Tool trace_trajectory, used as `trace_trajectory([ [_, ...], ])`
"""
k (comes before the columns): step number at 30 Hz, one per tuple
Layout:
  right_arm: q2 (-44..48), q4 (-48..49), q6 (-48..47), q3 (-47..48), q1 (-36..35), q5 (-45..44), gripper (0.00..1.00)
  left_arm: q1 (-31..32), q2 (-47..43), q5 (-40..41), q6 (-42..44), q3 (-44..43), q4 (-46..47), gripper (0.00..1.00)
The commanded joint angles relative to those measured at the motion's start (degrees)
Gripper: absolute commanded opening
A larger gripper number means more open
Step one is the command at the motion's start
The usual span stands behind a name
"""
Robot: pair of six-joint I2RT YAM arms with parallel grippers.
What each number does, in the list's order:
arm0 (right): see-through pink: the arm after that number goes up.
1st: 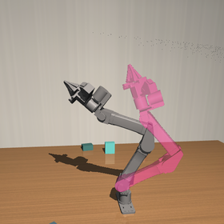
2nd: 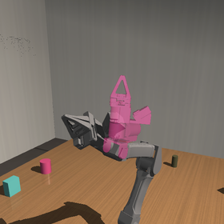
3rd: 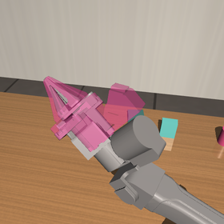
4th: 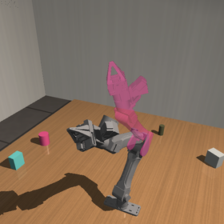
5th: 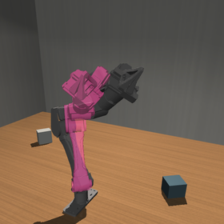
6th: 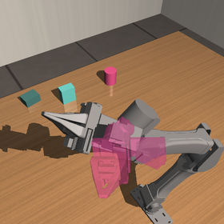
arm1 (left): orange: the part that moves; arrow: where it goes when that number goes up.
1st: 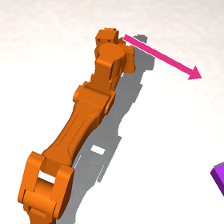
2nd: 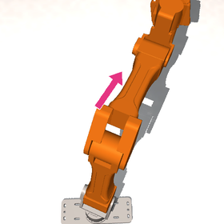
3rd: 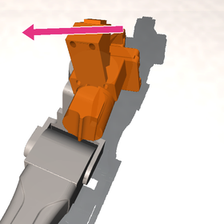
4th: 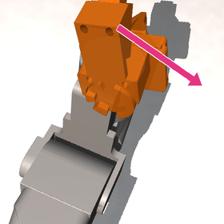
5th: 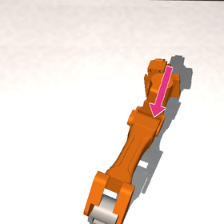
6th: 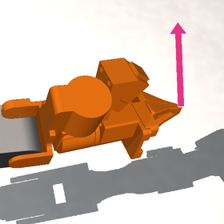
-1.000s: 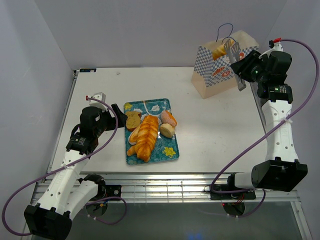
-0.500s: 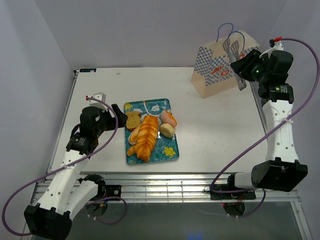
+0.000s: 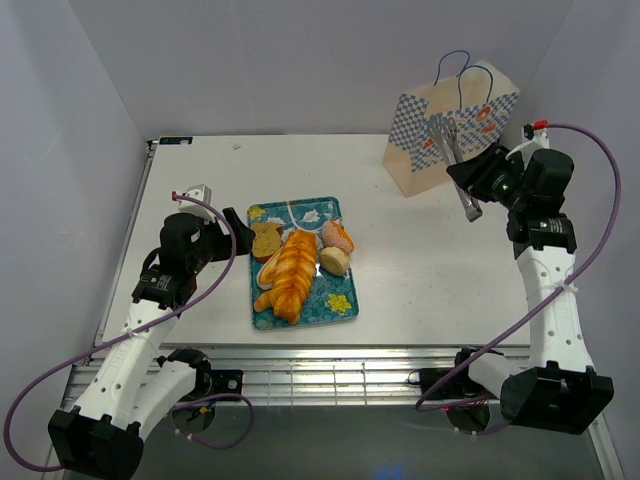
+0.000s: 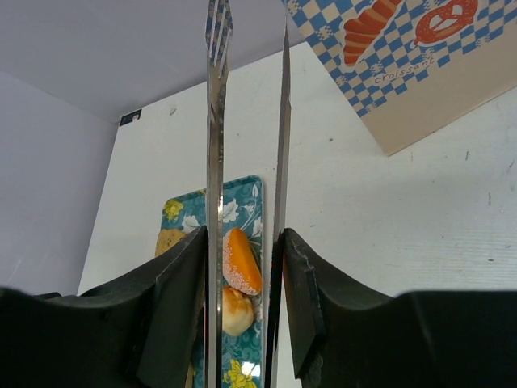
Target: Place the fake bread into the paper bag
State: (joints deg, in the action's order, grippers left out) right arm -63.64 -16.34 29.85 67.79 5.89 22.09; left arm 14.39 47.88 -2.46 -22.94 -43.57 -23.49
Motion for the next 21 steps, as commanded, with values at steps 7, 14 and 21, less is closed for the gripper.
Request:
trace_trajectory([
  [7, 11.2, 6.1, -1.2, -9.3, -3.2, 6.5, 0.47, 0.0, -0.9, 1.6, 0.0, -0.5, 0.4, 0.98],
  [14, 16.3, 4.7, -5.2, -15.8, -5.7, 7.7, 0.48, 0.0, -1.1, 9.8, -2.9, -1.0, -1.2, 0.98],
  [21, 17.1, 3.9, -6.6, -18.4, -5.8, 8.5, 0.48, 0.0, 1.0, 12.8, -4.4, -1.4, -2.6, 0.98],
])
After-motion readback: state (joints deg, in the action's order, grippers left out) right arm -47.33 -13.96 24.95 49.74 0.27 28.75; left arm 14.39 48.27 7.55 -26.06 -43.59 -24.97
